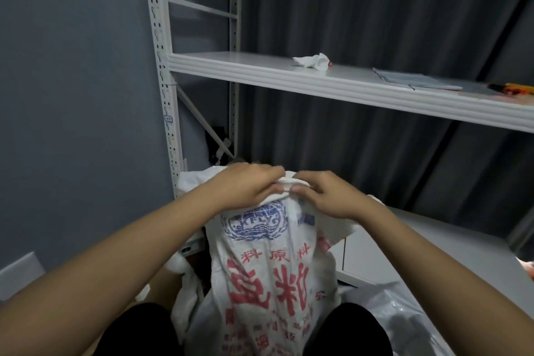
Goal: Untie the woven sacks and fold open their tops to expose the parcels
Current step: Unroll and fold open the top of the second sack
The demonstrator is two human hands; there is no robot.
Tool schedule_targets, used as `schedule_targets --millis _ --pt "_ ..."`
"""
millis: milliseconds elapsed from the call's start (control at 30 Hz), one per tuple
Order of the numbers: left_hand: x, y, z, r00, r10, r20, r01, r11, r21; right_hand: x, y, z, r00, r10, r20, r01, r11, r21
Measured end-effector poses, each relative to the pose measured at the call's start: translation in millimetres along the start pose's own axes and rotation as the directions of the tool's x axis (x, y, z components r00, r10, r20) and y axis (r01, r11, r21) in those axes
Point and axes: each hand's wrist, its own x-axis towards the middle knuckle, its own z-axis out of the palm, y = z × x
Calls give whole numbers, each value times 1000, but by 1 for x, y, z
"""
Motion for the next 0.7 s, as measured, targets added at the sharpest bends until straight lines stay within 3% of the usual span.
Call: schedule_targets --millis 100,267,467,633,700 --pt "-7 -9 -11 997 -47 -55 37 986 -165 -1 8 -10 992 96 85 -113 966 233" --pt "-20 -9 1 954 216 -207 -178 967 184 -6 23 -23 948 230 221 -315 786 533" --pt "-2 -4 13 964 120 -235 -65 971 231 -4 22 -23 910 272 312 -414 609 677" --pt "14 0 13 963 85 -257 -25 974 225 -9 21 -27 905 295 308 -426 639 641" --pt "20 -1 12 965 26 -262 28 980 198 -12 19 -30 937 266 225 -349 733 584"
